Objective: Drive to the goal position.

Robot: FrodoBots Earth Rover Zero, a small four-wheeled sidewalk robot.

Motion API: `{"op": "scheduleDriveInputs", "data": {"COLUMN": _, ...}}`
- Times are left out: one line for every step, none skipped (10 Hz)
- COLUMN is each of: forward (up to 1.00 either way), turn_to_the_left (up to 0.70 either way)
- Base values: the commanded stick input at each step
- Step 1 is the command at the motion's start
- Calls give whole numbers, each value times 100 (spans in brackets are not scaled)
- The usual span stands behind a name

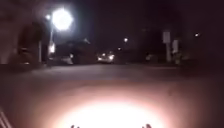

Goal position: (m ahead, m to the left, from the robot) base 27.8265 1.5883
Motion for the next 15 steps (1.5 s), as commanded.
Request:
{"op": "scheduleDriveInputs", "data": {"forward": 100, "turn_to_the_left": 0}}
{"op": "scheduleDriveInputs", "data": {"forward": 100, "turn_to_the_left": 0}}
{"op": "scheduleDriveInputs", "data": {"forward": 100, "turn_to_the_left": 0}}
{"op": "scheduleDriveInputs", "data": {"forward": 100, "turn_to_the_left": 0}}
{"op": "scheduleDriveInputs", "data": {"forward": 100, "turn_to_the_left": 0}}
{"op": "scheduleDriveInputs", "data": {"forward": 100, "turn_to_the_left": 0}}
{"op": "scheduleDriveInputs", "data": {"forward": 100, "turn_to_the_left": 0}}
{"op": "scheduleDriveInputs", "data": {"forward": 100, "turn_to_the_left": 0}}
{"op": "scheduleDriveInputs", "data": {"forward": 100, "turn_to_the_left": 0}}
{"op": "scheduleDriveInputs", "data": {"forward": 100, "turn_to_the_left": 0}}
{"op": "scheduleDriveInputs", "data": {"forward": 100, "turn_to_the_left": 0}}
{"op": "scheduleDriveInputs", "data": {"forward": 100, "turn_to_the_left": 0}}
{"op": "scheduleDriveInputs", "data": {"forward": 100, "turn_to_the_left": 0}}
{"op": "scheduleDriveInputs", "data": {"forward": 100, "turn_to_the_left": 0}}
{"op": "scheduleDriveInputs", "data": {"forward": 100, "turn_to_the_left": 0}}
